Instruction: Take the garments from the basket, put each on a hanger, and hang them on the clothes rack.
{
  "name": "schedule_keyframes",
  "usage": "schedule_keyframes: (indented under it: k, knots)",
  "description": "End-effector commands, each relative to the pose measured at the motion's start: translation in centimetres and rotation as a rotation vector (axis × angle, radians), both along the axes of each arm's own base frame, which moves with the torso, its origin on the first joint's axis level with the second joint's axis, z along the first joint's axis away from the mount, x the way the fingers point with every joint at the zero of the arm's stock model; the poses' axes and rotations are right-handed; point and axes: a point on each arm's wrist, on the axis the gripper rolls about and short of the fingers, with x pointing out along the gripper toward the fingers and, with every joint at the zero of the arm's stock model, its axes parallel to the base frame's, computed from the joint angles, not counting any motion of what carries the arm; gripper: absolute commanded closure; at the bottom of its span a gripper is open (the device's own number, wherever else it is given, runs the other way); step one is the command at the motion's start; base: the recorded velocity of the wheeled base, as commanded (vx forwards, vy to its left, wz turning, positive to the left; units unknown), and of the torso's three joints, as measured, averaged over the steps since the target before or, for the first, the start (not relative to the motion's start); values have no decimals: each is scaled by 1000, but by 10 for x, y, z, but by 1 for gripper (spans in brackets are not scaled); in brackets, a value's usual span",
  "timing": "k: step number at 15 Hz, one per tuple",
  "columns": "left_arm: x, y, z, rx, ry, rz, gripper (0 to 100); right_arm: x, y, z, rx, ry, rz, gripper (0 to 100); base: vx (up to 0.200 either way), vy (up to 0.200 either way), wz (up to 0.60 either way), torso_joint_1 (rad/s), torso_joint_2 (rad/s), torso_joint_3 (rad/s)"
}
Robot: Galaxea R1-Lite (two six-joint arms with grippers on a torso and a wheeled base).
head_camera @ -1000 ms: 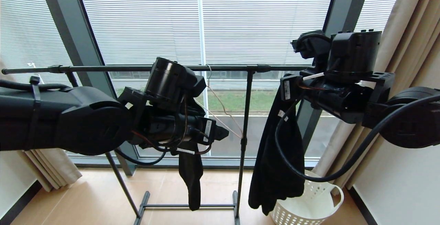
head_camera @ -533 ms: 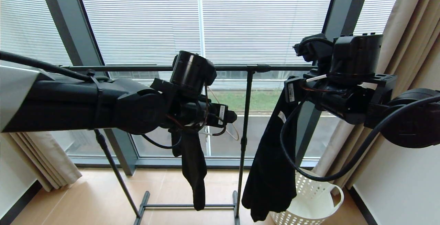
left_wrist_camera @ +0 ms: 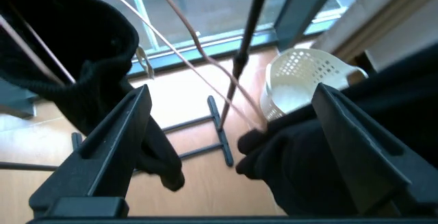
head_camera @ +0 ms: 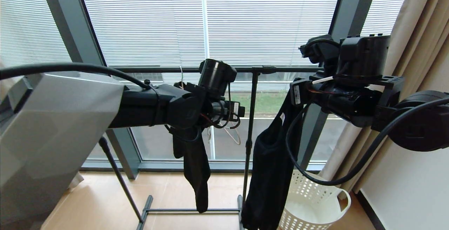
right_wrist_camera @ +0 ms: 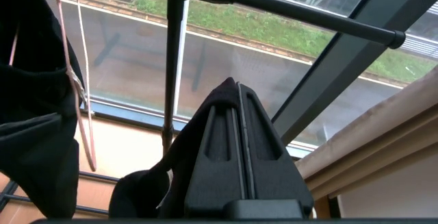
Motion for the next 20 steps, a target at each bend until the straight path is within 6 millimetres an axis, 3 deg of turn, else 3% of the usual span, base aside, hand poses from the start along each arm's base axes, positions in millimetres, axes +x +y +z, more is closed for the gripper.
schedule_keyframes:
  k: [1,9,12,20]
  knots:
    - [10,-4,-19,16,25,14,0,0,0,0,-1,1,1,100,0,0,0,0,0,0]
    - [11,-3,-27,40,25,65,0,2,1,-3,-4,8,0,100,0,0,0,0,0,0]
    - [13,-3,-27,37,18,71,0,2,1,-4,-7,10,0,100,200,0,0,-4,2,4]
    - [19,-7,-30,23,-9,70,0,2,2,-5,-7,11,0,100,0,0,0,0,0,0]
